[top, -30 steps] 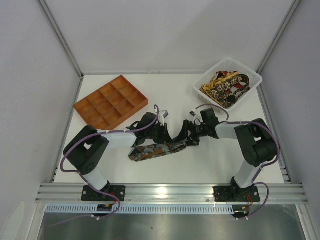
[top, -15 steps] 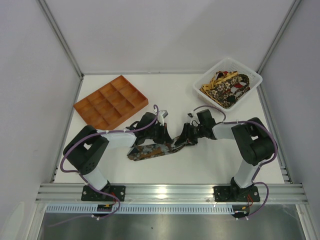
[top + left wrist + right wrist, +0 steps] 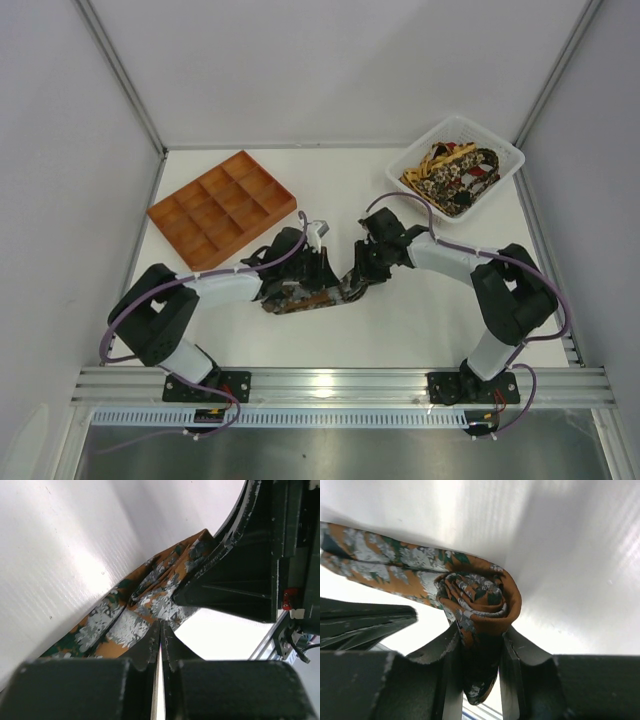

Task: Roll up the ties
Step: Roll the tie

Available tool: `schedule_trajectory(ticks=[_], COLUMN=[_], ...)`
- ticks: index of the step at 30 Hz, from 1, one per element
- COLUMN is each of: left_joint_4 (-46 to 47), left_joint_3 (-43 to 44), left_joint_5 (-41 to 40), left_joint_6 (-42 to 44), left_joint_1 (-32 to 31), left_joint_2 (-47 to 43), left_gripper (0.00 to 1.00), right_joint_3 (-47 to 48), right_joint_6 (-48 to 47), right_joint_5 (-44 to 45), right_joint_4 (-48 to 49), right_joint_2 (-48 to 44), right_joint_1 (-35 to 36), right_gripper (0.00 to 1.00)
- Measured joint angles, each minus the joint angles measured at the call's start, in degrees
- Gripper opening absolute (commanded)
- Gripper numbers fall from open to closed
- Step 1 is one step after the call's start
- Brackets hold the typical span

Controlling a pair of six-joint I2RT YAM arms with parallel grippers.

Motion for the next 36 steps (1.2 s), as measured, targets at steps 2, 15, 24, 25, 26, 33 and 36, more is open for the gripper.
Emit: schedule_trajectory(ticks=[2,15,24,25,26,33,36], left_joint_4=[0.2,-4.0,-2.7,-2.0,-1.0,0.5,0.5], left_joint_3=[-0.7,5.1,5.1,4.7,4.1,-0.2,-1.3], left_joint_5=[0.1,-7.4,-7.6,-7.4,-7.3,-7.3,-7.4], left_joint_6=[0.0,-1.3,-5.5,-5.9,-6.3,-8.1,-8.6], left_joint_1=[0.0,2.5,3.8,3.8,3.8,3.8,3.8], left_joint_2=[-0.6,5.4,10.6,10.5,10.4,7.1,6.2], left_gripper=[0.07,0.0,0.0,0.0,0.01,0.0,0.0], right_joint_3=[0.2,-3.5,-4.2,-4.2,-4.2,-4.0,-4.0], right_joint_6=[0.2,1.1,2.4,2.4,2.4,2.8,2.8], right_joint_5=[1.9,1.5,1.1,1.3,1.4,1.4,1.3], right_joint_4=[-1.4,1.0,2.1,2.0,1.9,1.7,1.7], right_joint_2=[-0.2,-3.1,-3.4,-3.4,-3.4,-3.4,-3.4], right_joint_1=[0.6,0.0,-1.5,-1.6,-1.8,-3.5,-4.6], right_gripper=[0.22,0.31,0.32,0.32,0.32,0.36,0.36])
